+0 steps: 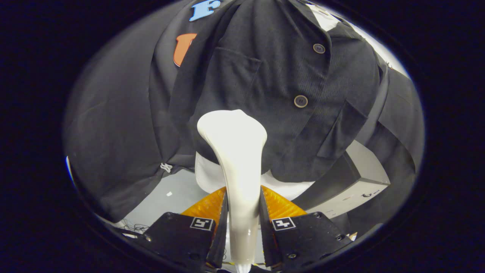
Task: Iron the clothes twice with a garment steamer, once on the left side and once on the right side.
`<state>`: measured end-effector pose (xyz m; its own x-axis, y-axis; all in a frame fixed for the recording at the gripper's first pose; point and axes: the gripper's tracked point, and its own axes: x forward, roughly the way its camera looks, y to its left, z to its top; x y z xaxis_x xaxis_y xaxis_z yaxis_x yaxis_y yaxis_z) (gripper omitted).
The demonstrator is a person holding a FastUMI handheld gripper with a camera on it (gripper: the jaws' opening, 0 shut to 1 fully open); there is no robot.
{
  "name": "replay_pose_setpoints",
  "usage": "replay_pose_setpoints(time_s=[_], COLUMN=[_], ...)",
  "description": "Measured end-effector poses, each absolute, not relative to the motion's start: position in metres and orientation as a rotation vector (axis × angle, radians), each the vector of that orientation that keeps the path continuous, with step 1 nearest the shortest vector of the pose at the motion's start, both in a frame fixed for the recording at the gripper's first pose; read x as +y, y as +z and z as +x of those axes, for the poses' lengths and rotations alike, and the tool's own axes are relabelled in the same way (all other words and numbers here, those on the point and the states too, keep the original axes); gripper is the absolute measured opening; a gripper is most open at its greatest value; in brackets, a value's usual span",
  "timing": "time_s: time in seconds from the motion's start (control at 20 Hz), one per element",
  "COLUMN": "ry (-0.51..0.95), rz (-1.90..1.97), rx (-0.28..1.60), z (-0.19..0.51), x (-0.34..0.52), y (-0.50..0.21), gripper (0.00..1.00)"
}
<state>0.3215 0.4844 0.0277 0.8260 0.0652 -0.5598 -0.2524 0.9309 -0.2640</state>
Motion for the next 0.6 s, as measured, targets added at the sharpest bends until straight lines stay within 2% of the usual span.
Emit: replay_pose_setpoints(time_s=[0.6], ry=[0.196], rz=[-0.319], rx=[0.648], z=[0.314], x=[0.476], y=[0.001], gripper=[0.43])
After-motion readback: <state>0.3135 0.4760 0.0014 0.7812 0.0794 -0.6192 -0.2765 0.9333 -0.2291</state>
